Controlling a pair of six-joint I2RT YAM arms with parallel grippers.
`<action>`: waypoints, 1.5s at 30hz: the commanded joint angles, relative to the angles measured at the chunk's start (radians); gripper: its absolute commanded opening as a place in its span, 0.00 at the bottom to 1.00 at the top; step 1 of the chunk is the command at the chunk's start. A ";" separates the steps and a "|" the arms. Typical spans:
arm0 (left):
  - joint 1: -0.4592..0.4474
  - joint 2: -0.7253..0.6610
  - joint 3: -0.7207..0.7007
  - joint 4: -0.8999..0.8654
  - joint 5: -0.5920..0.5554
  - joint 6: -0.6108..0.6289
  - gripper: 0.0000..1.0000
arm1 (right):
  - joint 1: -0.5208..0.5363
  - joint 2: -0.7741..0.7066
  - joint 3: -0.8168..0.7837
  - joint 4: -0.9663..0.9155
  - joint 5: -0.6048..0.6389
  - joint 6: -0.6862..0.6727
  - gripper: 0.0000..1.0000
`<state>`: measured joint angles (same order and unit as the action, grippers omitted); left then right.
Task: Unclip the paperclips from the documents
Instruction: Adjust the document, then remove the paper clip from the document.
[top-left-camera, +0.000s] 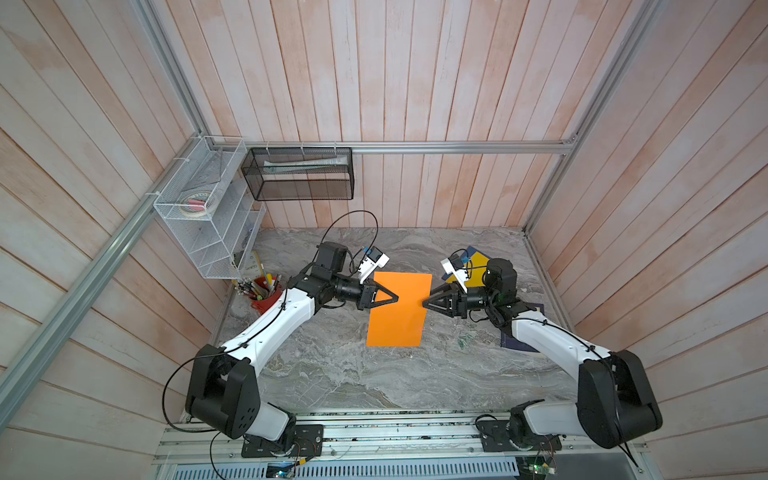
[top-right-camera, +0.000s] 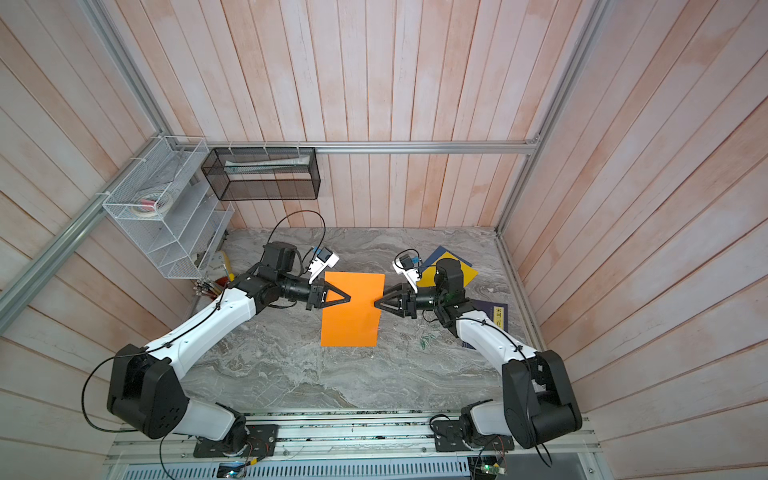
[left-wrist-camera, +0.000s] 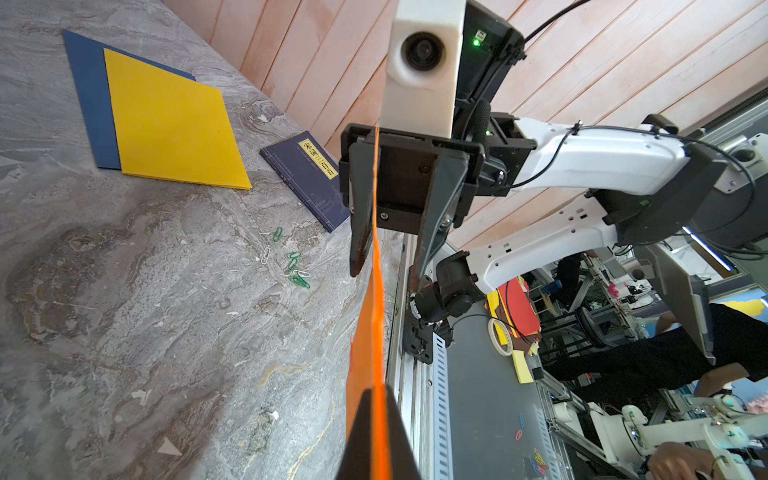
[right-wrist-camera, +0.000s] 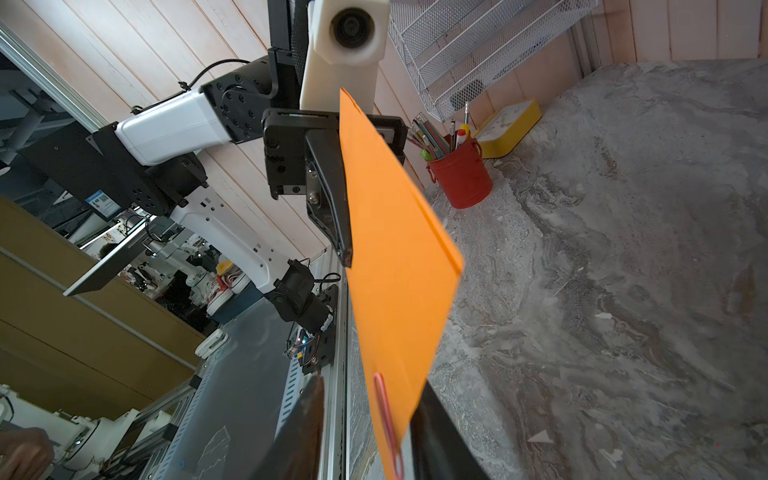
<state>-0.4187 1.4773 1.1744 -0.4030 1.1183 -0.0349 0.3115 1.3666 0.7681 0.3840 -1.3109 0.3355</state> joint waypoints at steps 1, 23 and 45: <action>0.007 -0.024 -0.021 0.013 0.012 0.005 0.00 | -0.003 -0.017 0.013 -0.019 -0.019 -0.014 0.32; 0.012 -0.042 -0.026 -0.004 -0.006 0.019 0.00 | -0.005 -0.026 0.005 0.025 -0.030 0.040 0.04; 0.021 -0.051 -0.004 -0.040 -0.037 0.049 0.00 | -0.008 -0.023 0.030 -0.036 -0.029 0.006 0.06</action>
<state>-0.4122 1.4555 1.1599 -0.4202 1.0946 -0.0109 0.3115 1.3609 0.7696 0.3805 -1.3254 0.3641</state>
